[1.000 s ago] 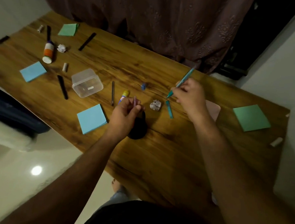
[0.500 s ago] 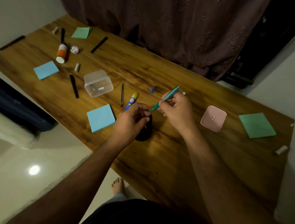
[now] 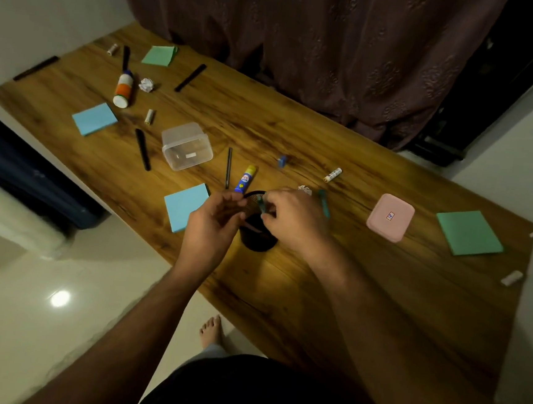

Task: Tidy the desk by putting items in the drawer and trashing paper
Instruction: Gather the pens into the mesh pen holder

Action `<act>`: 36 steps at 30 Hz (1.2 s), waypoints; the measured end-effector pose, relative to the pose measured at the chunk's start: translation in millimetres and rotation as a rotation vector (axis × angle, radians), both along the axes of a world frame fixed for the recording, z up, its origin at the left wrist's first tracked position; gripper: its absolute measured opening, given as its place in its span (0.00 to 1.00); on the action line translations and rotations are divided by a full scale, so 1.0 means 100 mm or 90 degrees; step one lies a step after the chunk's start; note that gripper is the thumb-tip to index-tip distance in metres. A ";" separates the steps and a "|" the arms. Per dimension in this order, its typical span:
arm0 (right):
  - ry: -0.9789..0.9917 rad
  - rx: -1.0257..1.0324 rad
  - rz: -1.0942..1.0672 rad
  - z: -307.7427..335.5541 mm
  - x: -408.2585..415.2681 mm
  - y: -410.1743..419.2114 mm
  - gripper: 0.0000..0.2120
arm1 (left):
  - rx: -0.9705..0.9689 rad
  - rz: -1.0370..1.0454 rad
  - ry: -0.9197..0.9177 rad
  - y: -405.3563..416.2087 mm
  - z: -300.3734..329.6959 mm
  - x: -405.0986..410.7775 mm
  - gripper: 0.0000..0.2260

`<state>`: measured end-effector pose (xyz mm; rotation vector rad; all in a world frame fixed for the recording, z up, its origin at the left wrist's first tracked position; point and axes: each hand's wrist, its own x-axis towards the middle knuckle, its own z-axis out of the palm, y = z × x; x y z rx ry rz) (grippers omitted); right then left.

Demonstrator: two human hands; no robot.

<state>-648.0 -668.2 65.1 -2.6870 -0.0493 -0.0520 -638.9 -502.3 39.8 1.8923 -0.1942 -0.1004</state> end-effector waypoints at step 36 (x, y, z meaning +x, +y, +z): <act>0.011 0.011 -0.164 0.22 0.63 0.40 0.03 | 0.115 0.062 0.052 0.46 -0.33 0.94 0.03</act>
